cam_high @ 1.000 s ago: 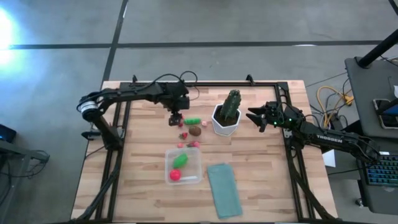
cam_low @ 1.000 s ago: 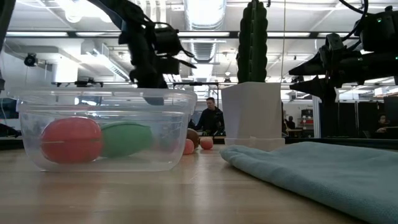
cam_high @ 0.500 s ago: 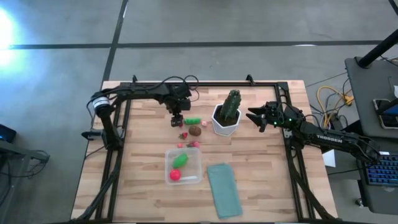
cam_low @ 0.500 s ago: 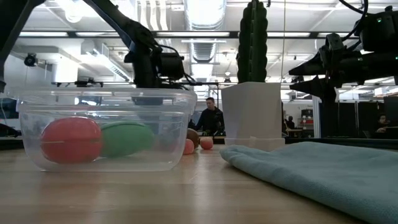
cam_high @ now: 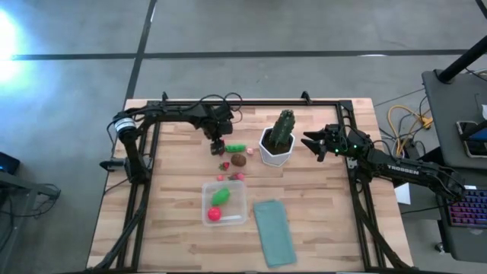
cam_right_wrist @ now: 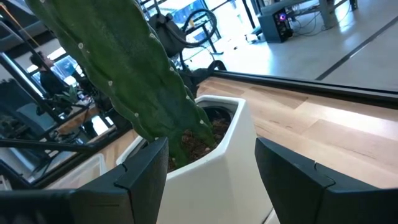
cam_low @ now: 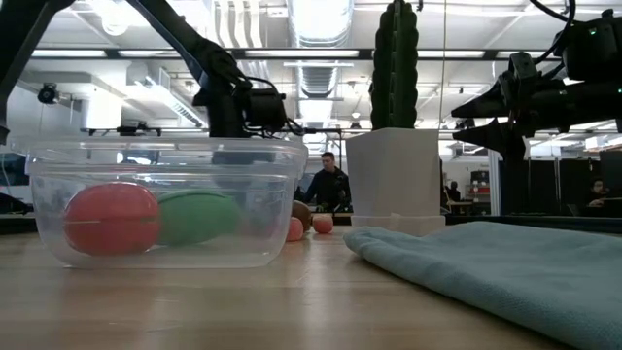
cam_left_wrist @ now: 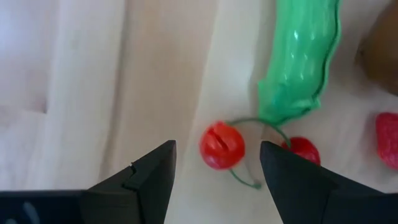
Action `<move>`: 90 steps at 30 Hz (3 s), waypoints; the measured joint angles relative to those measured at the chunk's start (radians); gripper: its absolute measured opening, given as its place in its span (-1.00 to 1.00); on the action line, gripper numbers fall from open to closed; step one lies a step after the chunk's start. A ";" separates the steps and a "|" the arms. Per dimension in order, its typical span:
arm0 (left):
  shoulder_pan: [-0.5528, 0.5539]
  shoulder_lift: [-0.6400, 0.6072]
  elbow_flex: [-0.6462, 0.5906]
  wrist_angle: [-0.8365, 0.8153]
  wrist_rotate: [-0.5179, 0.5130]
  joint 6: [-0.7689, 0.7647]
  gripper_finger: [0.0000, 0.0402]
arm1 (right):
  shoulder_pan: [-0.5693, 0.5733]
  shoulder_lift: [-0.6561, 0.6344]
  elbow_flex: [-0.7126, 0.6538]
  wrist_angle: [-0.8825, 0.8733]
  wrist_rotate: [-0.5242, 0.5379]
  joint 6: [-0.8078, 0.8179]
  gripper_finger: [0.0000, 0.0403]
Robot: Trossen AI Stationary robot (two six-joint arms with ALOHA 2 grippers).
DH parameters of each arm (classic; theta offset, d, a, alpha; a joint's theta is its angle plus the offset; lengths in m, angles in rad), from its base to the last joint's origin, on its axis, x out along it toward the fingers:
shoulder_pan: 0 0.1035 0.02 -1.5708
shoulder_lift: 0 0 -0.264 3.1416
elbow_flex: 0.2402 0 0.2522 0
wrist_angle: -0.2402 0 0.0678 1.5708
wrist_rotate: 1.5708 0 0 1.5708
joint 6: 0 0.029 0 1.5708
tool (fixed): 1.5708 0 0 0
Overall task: Pick and placing Produce into tupperware
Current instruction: Put the red cherry into the transparent bin
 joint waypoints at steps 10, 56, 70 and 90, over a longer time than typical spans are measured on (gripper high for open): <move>0.004 0.022 -0.003 0.032 0.002 0.000 0.09 | 0.000 0.000 0.000 0.000 0.000 0.000 0.16; 0.005 0.003 -0.030 0.012 0.009 -0.041 -0.54 | 0.000 0.000 0.000 0.000 0.000 0.000 0.16; -0.018 -0.130 -0.029 -0.104 0.047 -0.111 -0.52 | 0.000 0.000 0.000 0.000 0.000 0.000 0.16; -0.559 -0.426 -0.086 -0.044 0.222 -0.336 -0.51 | 0.000 0.000 0.000 0.000 0.000 0.000 0.16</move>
